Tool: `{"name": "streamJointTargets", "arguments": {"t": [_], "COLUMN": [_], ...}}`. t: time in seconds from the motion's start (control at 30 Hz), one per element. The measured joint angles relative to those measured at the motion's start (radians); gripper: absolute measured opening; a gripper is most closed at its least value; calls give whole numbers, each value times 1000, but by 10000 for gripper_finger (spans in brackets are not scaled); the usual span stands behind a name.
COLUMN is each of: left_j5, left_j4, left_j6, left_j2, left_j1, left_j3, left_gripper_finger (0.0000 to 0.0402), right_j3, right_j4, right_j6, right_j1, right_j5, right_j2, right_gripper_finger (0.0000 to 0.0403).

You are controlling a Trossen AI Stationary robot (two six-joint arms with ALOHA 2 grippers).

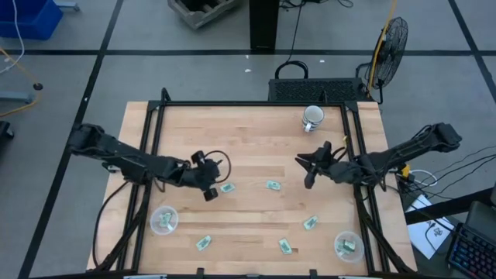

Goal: Pick and place Stevia / Truvia into bins
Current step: Put the stevia packet into the top transparent container

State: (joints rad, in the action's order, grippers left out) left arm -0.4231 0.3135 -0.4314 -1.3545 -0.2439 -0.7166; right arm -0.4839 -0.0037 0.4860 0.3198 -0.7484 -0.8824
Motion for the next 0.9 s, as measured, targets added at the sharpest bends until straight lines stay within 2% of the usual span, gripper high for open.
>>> {"name": "streamJointTargets", "arguments": {"t": [0.1, 0.27, 0.43, 0.73, 0.9], "left_j5": [83, 148, 220, 239, 240], "left_j4": [-77, -182, -233, -276, -309], "left_j6": [49, 133, 294, 322, 323], "left_j2": [-45, -108, -174, -295, -322], "left_j1": [38, 79, 78, 91, 105], "left_j3": [0, 0, 0, 0, 0], "left_gripper_finger": [65, 129, 173, 182, 182], "right_j3": [0, 0, 0, 0, 0], "right_j4": [0, 49, 98, 105, 105], "right_j6": [-51, -122, -193, -203, -203], "right_j1": [-18, -55, -91, -157, -201], "right_j5": [23, 45, 46, 45, 45], "right_j2": [-6, -2, -2, -2, -2], "right_gripper_finger": [70, 70, 70, 70, 70]}}
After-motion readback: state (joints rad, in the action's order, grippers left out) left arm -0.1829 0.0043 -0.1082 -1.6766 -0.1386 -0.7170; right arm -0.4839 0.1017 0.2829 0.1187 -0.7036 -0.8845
